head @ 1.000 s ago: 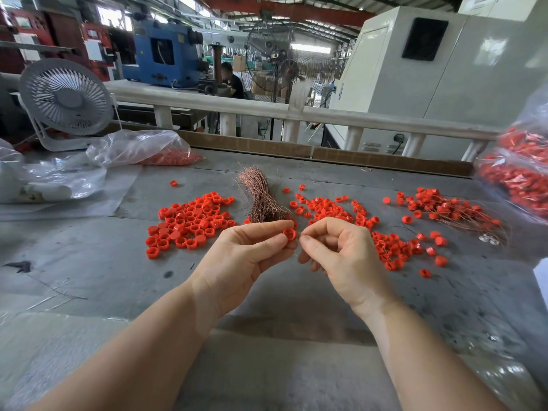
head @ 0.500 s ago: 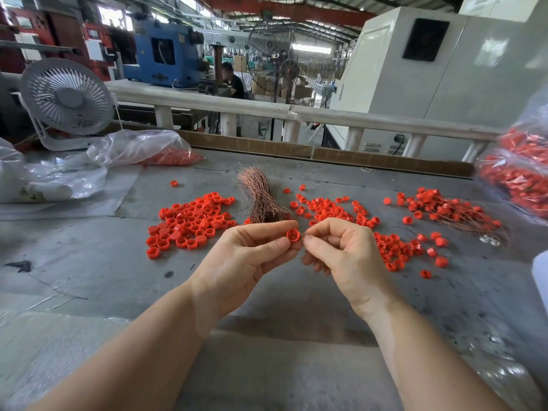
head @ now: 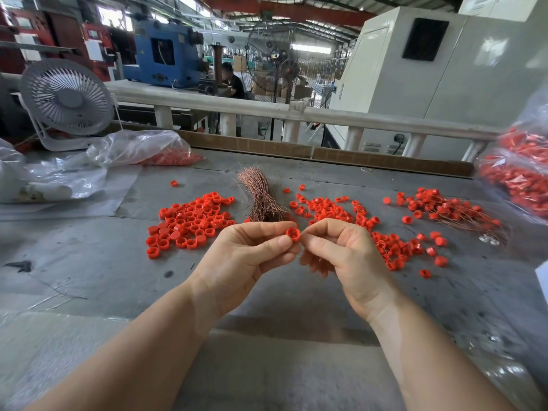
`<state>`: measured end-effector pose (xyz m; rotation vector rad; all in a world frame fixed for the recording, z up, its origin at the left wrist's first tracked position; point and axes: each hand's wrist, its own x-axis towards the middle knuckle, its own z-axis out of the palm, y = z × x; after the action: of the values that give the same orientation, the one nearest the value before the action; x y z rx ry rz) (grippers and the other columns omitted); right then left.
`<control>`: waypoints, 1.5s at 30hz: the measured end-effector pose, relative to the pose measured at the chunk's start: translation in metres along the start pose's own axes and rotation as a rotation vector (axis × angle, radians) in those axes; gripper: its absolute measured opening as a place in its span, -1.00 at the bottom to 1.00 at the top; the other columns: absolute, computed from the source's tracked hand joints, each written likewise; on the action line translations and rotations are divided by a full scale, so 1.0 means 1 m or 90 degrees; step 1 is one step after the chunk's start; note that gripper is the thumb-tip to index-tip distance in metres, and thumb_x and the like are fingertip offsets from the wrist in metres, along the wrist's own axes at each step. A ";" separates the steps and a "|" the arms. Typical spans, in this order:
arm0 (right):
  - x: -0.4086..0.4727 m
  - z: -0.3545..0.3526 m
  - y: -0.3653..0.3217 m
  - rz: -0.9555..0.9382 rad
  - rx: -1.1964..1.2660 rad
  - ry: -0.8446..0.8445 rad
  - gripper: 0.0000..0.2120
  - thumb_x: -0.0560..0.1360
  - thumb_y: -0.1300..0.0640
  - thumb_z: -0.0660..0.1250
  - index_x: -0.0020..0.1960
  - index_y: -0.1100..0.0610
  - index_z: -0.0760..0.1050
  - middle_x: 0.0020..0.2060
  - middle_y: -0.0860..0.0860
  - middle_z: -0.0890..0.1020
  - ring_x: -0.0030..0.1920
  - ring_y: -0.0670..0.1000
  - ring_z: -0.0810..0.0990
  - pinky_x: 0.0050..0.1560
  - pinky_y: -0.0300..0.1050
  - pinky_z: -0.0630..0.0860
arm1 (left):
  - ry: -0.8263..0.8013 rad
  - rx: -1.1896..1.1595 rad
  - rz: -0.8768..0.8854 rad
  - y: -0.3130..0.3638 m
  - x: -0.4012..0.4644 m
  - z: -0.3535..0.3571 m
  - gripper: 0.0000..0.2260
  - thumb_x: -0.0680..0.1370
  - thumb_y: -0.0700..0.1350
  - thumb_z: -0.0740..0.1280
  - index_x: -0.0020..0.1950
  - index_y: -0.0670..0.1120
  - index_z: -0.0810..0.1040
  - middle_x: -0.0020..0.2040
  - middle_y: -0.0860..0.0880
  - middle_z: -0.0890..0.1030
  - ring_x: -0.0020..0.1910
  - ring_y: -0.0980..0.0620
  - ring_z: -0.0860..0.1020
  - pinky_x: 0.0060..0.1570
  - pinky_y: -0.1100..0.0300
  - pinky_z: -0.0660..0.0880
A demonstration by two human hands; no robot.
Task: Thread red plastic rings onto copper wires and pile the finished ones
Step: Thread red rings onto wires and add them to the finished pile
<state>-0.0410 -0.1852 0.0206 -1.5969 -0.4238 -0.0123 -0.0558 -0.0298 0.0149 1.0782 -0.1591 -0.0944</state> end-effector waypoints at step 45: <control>0.000 0.001 0.003 -0.012 -0.082 0.005 -0.75 0.47 0.26 0.34 -0.33 0.02 0.58 -0.49 0.00 0.60 -0.46 -0.13 0.48 -0.45 -0.34 0.35 | -0.037 0.014 -0.018 -0.002 -0.001 0.001 -0.87 0.35 -0.20 0.34 -0.15 -0.13 0.65 -0.26 -0.09 0.64 -0.28 0.06 0.63 -0.22 0.26 0.60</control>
<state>-0.0405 -0.1844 0.0173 -1.7194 -0.4397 -0.0612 -0.0564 -0.0310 0.0134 1.0996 -0.1979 -0.1494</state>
